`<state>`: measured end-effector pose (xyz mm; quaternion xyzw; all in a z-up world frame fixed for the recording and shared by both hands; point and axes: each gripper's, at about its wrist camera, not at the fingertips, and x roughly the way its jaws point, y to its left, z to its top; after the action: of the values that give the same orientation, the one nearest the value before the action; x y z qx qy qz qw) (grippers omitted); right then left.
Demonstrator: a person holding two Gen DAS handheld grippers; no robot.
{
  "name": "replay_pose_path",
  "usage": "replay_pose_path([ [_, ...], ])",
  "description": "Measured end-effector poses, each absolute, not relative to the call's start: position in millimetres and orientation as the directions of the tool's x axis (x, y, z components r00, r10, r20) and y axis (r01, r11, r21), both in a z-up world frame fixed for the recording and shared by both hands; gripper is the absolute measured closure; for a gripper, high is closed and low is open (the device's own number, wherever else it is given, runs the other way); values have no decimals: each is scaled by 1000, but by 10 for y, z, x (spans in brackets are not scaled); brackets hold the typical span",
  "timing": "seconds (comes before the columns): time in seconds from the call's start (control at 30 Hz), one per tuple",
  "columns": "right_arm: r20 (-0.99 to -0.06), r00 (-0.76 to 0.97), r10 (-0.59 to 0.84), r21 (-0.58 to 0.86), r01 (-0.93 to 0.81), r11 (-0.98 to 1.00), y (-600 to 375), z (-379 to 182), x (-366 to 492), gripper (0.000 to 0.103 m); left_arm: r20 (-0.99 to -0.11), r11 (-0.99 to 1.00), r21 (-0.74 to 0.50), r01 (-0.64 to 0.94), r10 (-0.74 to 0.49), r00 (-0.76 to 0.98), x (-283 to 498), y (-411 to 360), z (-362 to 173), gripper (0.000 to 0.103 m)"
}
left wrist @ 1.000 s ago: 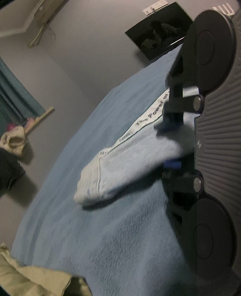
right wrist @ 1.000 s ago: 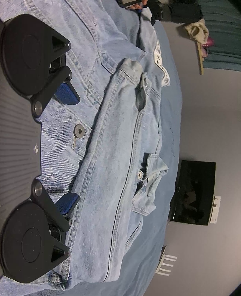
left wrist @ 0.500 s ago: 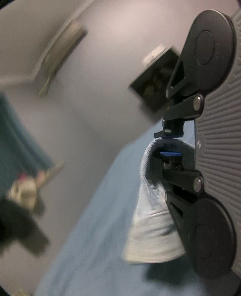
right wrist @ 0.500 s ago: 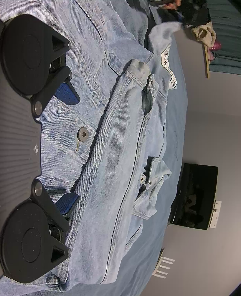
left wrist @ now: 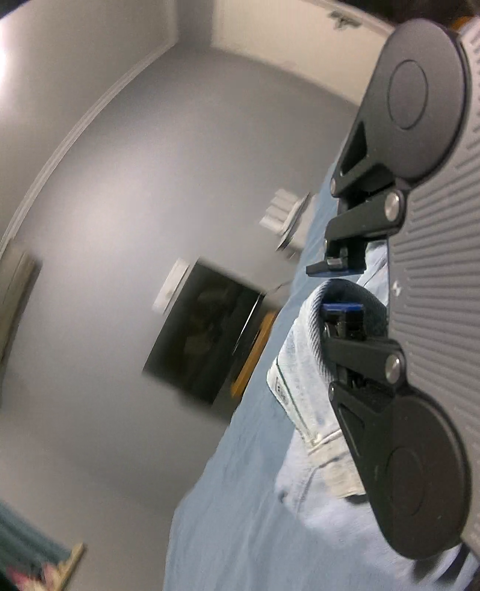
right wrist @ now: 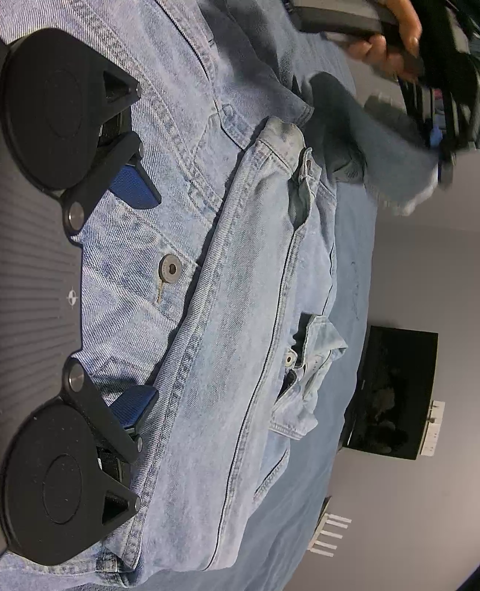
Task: Fold large clothes
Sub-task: 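Lay the sleeve across the jacket front toward the collar, open left tool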
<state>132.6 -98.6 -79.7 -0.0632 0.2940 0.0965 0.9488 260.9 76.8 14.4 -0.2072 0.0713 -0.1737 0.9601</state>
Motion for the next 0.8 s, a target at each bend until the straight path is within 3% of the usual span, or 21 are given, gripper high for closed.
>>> replay_pose_path([
  [0.1,-572,807,148,-60,-221,973,-986,-809,1329,0,-115,846,-376,378,-447,887,2625,435,7,95],
  [0.2,-576,803,151,-53,-221,974,-993,-820,1340,0,-232,833,-337,439,-526,819,2614,119,-190,95],
  [0.23,-577,802,153,-49,-221,974,-996,-823,1343,0,-273,834,-326,444,-533,801,2606,46,-269,88],
  [0.3,-579,800,157,-41,-221,974,-1007,-830,1355,0,-347,829,-363,425,-544,764,2619,18,-408,59],
  [0.33,-580,799,160,-37,-221,974,-1012,-835,1357,0,-378,830,-391,398,-539,753,2631,51,-447,33],
  [0.37,-580,798,163,-33,-222,974,-1020,-842,1367,0,-390,830,-418,369,-531,752,2623,119,-471,26],
  [0.53,-580,797,170,-23,-225,974,-1043,-851,1385,0,-447,862,-417,289,-471,761,2502,588,-321,24],
  [0.63,-577,800,164,-31,-223,974,-1034,-844,1367,0,-462,912,-374,171,-343,818,2372,880,-57,14],
  [0.8,-542,831,129,-100,-216,971,-949,-779,1257,0,-539,933,-355,-56,-155,828,2109,1202,40,14],
])
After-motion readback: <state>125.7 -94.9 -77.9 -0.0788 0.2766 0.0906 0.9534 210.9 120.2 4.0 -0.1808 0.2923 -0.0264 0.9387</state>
